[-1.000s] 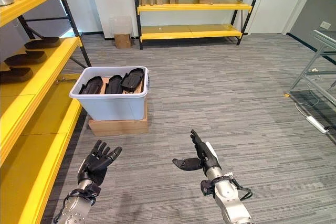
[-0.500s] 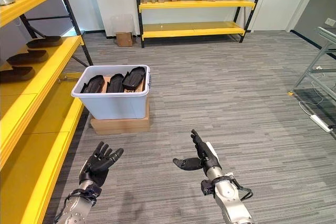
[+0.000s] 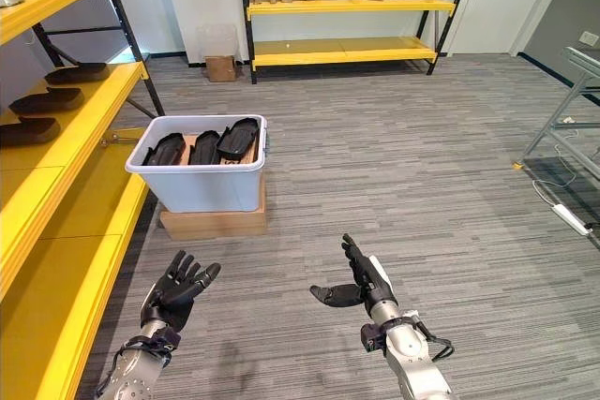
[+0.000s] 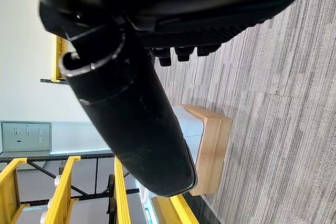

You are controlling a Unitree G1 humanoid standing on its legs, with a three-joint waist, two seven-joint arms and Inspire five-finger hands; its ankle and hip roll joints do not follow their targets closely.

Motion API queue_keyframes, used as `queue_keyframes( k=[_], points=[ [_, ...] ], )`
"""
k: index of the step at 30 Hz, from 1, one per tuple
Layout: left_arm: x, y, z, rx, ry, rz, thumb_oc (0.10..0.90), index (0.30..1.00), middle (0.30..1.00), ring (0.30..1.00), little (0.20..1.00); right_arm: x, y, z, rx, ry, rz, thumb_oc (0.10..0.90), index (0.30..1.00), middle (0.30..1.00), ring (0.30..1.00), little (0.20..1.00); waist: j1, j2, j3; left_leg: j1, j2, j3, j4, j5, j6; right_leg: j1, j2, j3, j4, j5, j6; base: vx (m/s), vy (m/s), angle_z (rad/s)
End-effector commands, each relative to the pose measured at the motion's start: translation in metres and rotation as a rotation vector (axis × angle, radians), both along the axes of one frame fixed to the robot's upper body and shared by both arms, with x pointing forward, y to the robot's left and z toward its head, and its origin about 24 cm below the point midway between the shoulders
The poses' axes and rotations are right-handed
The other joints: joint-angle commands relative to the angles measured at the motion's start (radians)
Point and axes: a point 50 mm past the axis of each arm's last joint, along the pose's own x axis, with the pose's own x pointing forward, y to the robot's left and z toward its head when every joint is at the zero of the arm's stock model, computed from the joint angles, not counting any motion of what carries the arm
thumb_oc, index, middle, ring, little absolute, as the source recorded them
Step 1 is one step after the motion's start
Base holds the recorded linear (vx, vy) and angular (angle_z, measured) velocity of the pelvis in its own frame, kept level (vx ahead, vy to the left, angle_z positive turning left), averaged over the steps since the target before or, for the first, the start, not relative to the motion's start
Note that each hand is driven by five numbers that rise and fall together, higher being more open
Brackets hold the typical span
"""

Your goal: Move parts from the plastic box to the shelf.

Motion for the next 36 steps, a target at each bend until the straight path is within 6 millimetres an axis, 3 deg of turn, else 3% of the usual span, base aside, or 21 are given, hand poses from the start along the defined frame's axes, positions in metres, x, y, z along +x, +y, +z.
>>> queue_keyframes(
  k=[1,13,18,21,23,26,29,32,36],
  points=[
    [0.032,0.010,0.042,0.096,-0.212,-0.035,0.900,1.000,1.000,1.000,1.000,0.030,0.002,0.056,0.027,-0.296,0.029,0.900,1.000,1.000,1.000,1.000,-0.006,-0.033,-0.029,0.033,-0.028,0.015,-0.004,-0.108,0.010,0.027,-0.012,-0.034,0.007,-0.031,0.032,0.02,0.045,0.00],
    [0.031,0.015,0.037,0.146,-0.172,-0.047,0.900,1.000,1.000,1.000,1.000,0.030,0.001,0.060,0.011,-0.313,0.046,0.900,1.000,1.000,1.000,1.000,-0.008,-0.029,-0.018,0.038,-0.046,0.016,-0.004,-0.115,0.036,0.011,-0.032,-0.022,0.053,-0.036,0.044,0.02,0.086,0.00],
    [0.036,0.016,0.043,0.183,-0.192,-0.085,0.900,1.000,1.000,1.000,1.000,0.035,0.002,0.067,0.021,-0.347,0.042,0.900,1.000,1.000,1.000,1.000,-0.010,-0.020,0.010,0.026,-0.067,-0.005,0.004,-0.113,0.080,-0.061,-0.041,0.000,0.232,-0.055,0.052,-0.01,0.156,-0.01],
    [0.044,0.014,0.050,0.188,-0.205,-0.090,0.900,1.000,1.000,1.000,1.000,0.040,0.012,0.071,0.030,-0.367,0.059,0.900,1.000,1.000,1.000,1.000,-0.001,-0.002,0.047,0.008,-0.087,-0.029,0.035,-0.122,0.113,-0.189,-0.090,-0.019,0.537,0.015,0.070,-0.01,0.232,-0.05],
    [0.044,0.012,0.048,0.174,-0.196,-0.075,0.900,1.000,1.000,1.000,1.000,0.042,0.017,0.069,0.025,-0.361,0.077,0.900,1.000,1.000,1.000,1.000,0.009,0.001,0.058,0.010,-0.098,-0.026,0.044,-0.129,0.117,-0.242,-0.103,-0.046,0.634,0.049,0.076,0.08,0.186,-0.08],
    [0.041,0.012,0.044,0.160,-0.189,-0.073,0.900,1.000,1.000,1.000,1.000,0.041,0.018,0.067,0.027,-0.358,0.084,0.900,1.000,1.000,1.000,1.000,0.002,-0.007,0.064,0.031,-0.115,-0.035,0.040,-0.142,0.119,-0.295,-0.064,-0.057,0.606,0.072,0.086,0.15,0.030,-0.11],
    [0.039,0.007,0.041,0.161,-0.177,-0.120,0.900,1.000,1.000,1.000,1.000,0.038,0.013,0.066,0.021,-0.353,0.088,0.900,1.000,1.000,1.000,1.000,-0.024,-0.029,0.073,0.076,-0.144,-0.086,0.027,-0.163,0.117,-0.348,0.010,-0.054,0.410,0.084,0.091,0.31,-0.078,0.04],
    [0.037,-0.005,0.035,0.156,-0.164,-0.168,0.900,1.000,1.000,1.000,1.000,0.033,0.005,0.061,0.024,-0.335,0.079,0.900,1.000,1.000,1.000,1.000,-0.055,-0.039,0.081,0.136,-0.160,-0.157,0.019,-0.179,0.114,-0.418,0.042,-0.020,0.241,0.176,0.114,0.44,-0.144,0.58],
    [0.032,-0.013,0.032,0.152,-0.173,-0.216,0.900,1.000,1.000,1.000,1.000,0.028,0.001,0.058,0.011,-0.331,0.064,0.900,1.000,1.000,1.000,1.000,-0.080,-0.035,0.079,0.167,-0.157,-0.190,0.022,-0.204,0.116,-0.429,0.063,0.028,0.209,0.180,0.101,0.37,-0.125,0.27]
  ],
)
